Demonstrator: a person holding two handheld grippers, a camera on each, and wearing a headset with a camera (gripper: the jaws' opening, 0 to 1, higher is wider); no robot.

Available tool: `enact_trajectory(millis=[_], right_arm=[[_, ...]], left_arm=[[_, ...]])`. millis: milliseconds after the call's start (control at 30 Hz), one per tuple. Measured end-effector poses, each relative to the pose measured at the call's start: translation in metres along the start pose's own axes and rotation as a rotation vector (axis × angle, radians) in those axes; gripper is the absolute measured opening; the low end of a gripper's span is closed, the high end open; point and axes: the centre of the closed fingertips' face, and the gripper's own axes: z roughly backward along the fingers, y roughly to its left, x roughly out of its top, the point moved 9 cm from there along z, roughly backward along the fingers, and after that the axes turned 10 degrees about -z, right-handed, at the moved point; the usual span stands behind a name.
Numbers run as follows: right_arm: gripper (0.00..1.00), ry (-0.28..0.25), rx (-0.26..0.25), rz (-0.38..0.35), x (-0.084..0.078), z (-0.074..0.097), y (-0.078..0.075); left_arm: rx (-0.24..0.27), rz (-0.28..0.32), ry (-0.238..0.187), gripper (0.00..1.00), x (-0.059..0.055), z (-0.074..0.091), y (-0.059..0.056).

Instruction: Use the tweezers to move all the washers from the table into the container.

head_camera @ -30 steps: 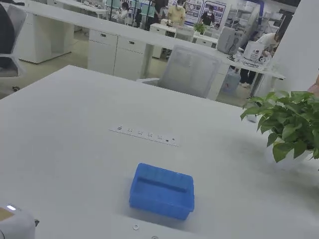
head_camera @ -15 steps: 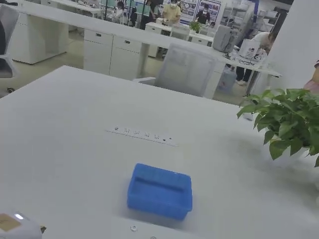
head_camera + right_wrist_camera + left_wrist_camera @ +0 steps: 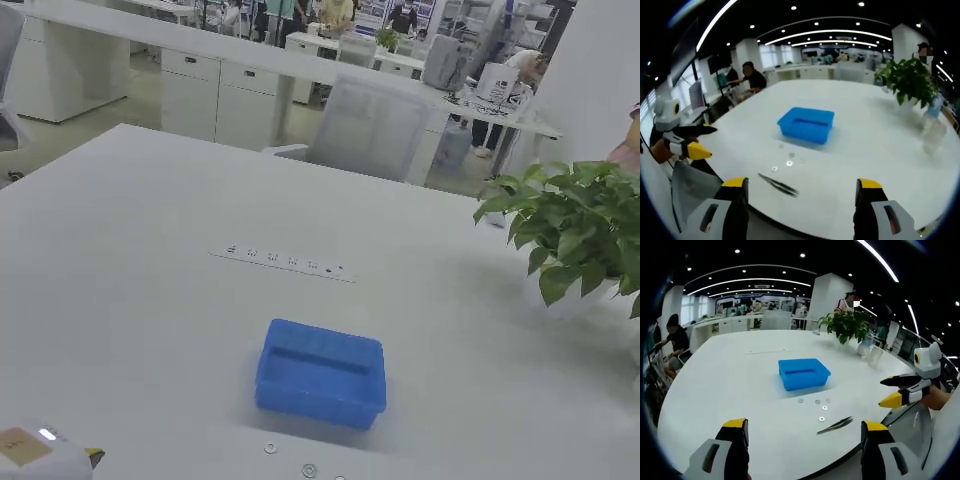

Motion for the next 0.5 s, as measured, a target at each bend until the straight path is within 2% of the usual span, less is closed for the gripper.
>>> enact_trajectory(millis=[500], right_arm=[[0.87,-0.001,-0.004,-0.007,0.0003,0.0002,-0.0026]], left_arm=[[-0.003,0.008,0.016,0.96,-0.0014,-0.0004,-0.0016]])
